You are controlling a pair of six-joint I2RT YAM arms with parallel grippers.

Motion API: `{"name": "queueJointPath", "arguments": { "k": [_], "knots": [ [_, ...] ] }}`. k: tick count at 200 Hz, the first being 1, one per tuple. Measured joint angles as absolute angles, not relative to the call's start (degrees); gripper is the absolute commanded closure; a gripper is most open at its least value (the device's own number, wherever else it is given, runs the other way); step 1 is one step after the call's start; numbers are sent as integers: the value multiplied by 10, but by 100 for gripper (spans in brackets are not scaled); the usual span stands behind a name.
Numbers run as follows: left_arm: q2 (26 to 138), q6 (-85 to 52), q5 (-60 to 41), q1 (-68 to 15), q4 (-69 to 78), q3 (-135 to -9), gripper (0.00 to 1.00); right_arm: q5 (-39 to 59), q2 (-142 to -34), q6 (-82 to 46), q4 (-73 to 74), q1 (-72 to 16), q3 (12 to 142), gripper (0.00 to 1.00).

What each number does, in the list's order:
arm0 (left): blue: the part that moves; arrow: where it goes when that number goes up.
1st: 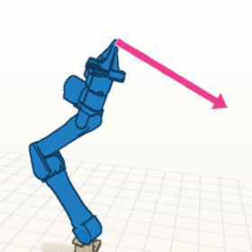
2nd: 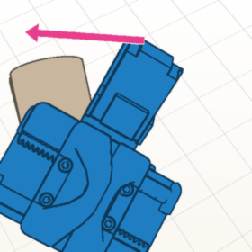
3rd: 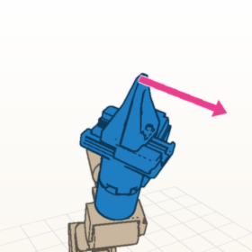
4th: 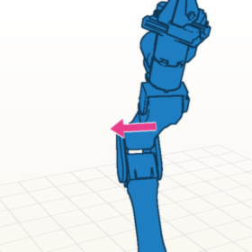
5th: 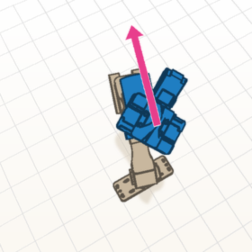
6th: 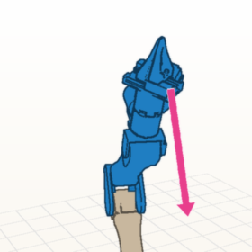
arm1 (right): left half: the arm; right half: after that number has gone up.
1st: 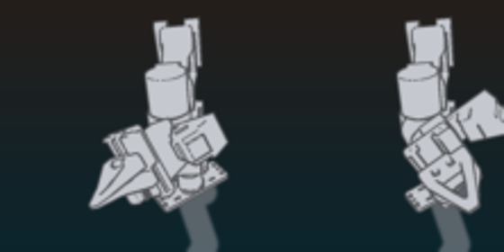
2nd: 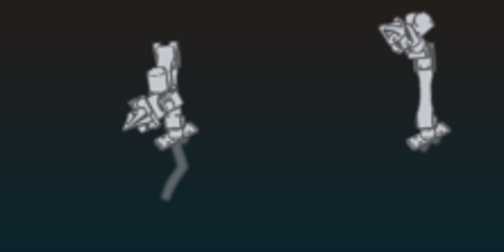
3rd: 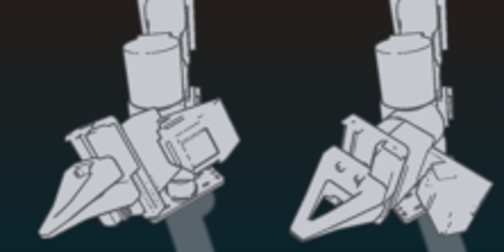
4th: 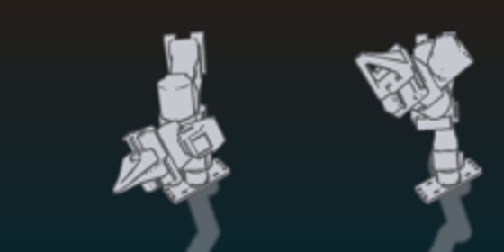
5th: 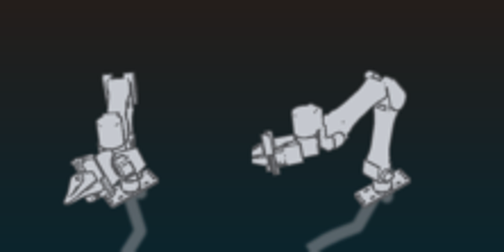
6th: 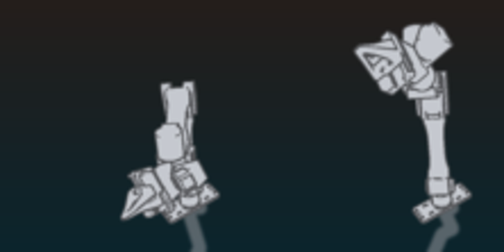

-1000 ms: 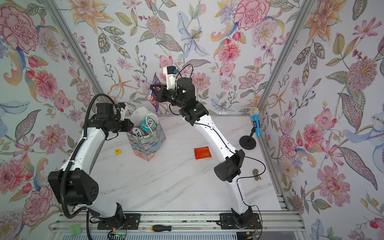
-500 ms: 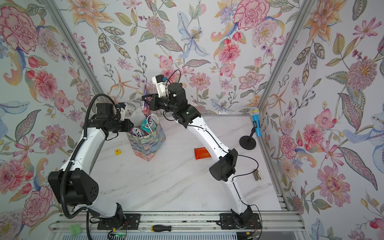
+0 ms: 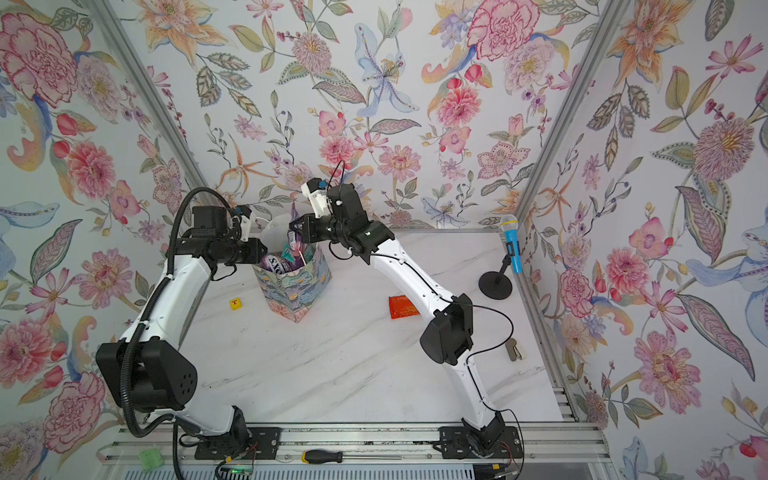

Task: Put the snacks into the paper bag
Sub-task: 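Lower the purple packet into the bag and open the right gripper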

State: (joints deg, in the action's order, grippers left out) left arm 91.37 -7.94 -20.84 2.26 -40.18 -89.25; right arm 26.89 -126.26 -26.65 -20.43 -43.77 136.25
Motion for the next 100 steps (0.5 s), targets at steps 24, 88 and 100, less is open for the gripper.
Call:
{"name": "queueJointPath", "arguments": {
  "k": [24,88,100],
  "knots": [
    [914,-79,-209,23,-402,-893,78,259,-1241,-259,-209,-438,1337,100],
    [914,-79,-208,23,-402,-893,78,215,-1200,-234,-235,-442,1304,100],
    [914,-79,-208,23,-402,-893,78,205,-1200,-230,-241,-443,1304,100]
  ]
}}
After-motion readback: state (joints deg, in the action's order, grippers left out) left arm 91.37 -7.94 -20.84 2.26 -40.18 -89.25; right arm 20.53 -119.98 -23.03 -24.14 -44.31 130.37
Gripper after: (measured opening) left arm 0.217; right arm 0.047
